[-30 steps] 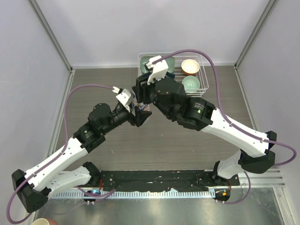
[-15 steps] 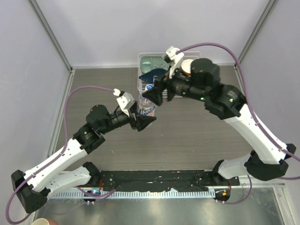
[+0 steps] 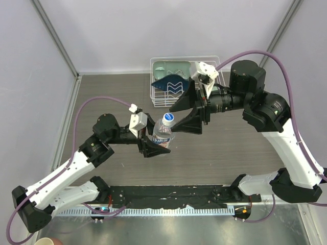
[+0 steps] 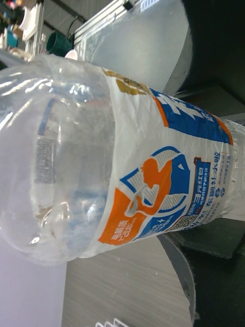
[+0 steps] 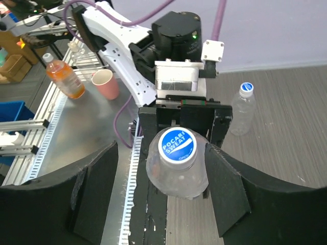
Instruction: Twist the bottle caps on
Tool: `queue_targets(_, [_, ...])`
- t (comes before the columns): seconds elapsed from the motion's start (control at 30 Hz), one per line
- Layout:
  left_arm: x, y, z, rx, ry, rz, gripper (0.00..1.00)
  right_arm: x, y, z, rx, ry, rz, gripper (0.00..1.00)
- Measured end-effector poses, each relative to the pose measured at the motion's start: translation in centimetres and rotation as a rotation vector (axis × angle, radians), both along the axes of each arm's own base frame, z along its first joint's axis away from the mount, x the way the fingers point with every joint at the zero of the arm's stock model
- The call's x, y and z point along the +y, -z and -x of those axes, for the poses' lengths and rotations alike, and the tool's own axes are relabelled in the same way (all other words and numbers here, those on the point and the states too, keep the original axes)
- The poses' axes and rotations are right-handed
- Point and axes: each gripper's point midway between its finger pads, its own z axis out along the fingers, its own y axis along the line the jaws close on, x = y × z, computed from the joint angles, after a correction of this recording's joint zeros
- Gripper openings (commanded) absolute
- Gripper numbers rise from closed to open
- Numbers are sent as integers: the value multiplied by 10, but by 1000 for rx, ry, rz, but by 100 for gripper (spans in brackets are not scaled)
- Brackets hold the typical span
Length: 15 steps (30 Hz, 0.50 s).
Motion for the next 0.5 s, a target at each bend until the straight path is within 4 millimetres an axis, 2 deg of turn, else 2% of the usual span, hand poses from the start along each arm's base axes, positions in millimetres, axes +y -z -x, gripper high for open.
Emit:
queue_targets(0.23, [3, 1, 26, 18, 142, -8, 0, 6, -13, 12, -23, -106, -69, 65])
queue_targets(0.5, [5, -2, 33, 26, 174, -3, 0, 16, -6, 11, 13, -155, -92, 61])
